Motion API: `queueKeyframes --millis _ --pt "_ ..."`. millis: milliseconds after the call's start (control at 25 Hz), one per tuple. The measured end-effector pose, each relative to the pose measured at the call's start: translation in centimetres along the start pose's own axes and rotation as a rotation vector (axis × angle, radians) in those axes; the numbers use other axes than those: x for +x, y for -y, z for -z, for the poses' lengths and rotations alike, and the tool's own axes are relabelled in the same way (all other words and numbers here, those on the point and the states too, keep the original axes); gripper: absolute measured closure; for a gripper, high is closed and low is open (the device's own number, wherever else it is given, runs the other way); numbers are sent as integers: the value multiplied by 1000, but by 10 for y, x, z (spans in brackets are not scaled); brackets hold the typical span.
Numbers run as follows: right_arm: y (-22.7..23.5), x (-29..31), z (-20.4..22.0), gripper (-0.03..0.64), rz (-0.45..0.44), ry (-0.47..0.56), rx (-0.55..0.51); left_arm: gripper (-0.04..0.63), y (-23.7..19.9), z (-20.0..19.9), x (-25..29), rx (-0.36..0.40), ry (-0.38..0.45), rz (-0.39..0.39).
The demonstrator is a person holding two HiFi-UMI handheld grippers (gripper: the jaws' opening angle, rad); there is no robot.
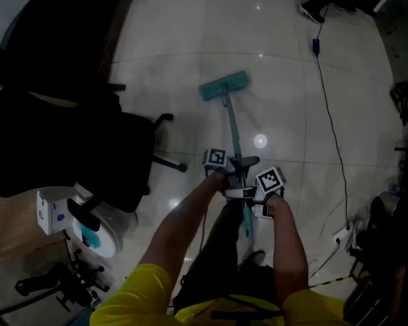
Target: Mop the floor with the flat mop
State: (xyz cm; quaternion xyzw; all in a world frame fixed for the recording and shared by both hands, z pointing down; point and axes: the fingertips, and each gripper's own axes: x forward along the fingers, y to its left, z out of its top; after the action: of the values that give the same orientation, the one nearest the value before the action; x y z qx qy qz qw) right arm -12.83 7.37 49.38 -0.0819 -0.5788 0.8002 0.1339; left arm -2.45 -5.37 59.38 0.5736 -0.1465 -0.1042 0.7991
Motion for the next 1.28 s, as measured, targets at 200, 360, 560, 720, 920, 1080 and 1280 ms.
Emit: queueKeyframes --millis 200,360,560,720,920,1080,1280 --pt "41 12 -97 515 -9 39 -58 485 -41 -98 1 82 -25 -31" --pt "60 16 -110 555 -61 72 -76 489 -66 -109 2 115 -34 -88" --pt "72 20 -11 554 -52 11 -43 511 -73 -13 8 63 -24 -3" --pt "85 11 150 552 25 -109 81 509 -87 145 9 -7 -48 -1" --pt "79 1 217 552 78 -136 47 509 -93 229 9 -66 -58 -22" --pt "99 -12 121 557 60 -47 -54 508 -98 137 26 -14 -72 -36" --pt "126 -29 -30 575 54 87 -123 508 -117 -7 57 79 -155 -134"
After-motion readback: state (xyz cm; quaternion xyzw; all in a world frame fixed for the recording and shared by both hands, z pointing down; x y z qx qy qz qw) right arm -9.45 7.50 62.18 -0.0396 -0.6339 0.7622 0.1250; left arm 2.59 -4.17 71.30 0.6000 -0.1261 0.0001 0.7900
